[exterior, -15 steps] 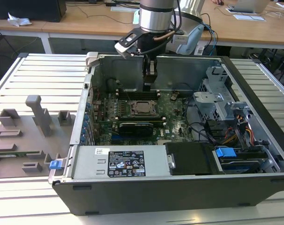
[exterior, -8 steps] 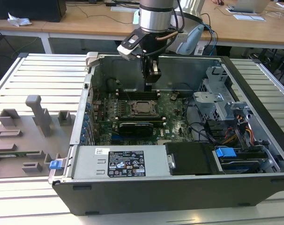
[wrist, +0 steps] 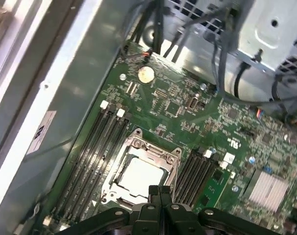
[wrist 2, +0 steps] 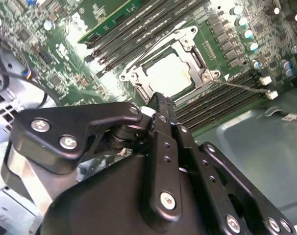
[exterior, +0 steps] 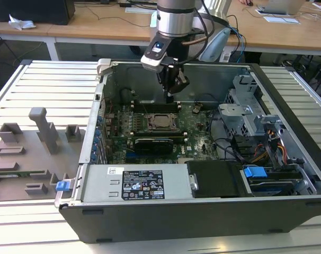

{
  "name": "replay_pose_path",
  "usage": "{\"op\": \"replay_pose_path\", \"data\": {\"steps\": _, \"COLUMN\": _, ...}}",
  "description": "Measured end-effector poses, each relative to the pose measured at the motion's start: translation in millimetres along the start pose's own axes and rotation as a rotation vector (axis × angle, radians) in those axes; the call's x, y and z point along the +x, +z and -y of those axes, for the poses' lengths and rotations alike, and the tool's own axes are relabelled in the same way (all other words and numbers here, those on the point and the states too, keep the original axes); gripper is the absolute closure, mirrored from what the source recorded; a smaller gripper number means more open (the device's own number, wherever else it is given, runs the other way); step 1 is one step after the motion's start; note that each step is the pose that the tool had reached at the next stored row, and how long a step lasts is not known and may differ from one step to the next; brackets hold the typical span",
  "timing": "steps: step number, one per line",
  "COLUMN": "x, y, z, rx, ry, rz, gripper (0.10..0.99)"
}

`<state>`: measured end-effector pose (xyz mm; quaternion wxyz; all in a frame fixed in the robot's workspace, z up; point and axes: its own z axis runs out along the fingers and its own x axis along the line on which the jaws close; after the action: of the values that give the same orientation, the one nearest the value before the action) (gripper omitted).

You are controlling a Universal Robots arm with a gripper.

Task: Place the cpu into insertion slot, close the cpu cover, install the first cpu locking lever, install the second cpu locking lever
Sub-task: 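Install the first cpu locking lever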

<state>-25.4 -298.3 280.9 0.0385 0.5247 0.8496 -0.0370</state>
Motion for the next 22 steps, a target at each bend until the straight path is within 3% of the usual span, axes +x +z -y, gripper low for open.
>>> {"op": "replay_pose_path", "data": {"steps": 13, "x": 0.0, "y": 0.0, "z": 0.0, "rx": -0.026, "ry": -0.253, "rz": 0.0057, "gripper": 0.98}}
{"op": "replay_pose_path", "data": {"steps": 22, "x": 0.0, "y": 0.0, "z": 0.0, "rx": -0.038, "ry": -0.367, "rz": 0.0083, "gripper": 0.98}}
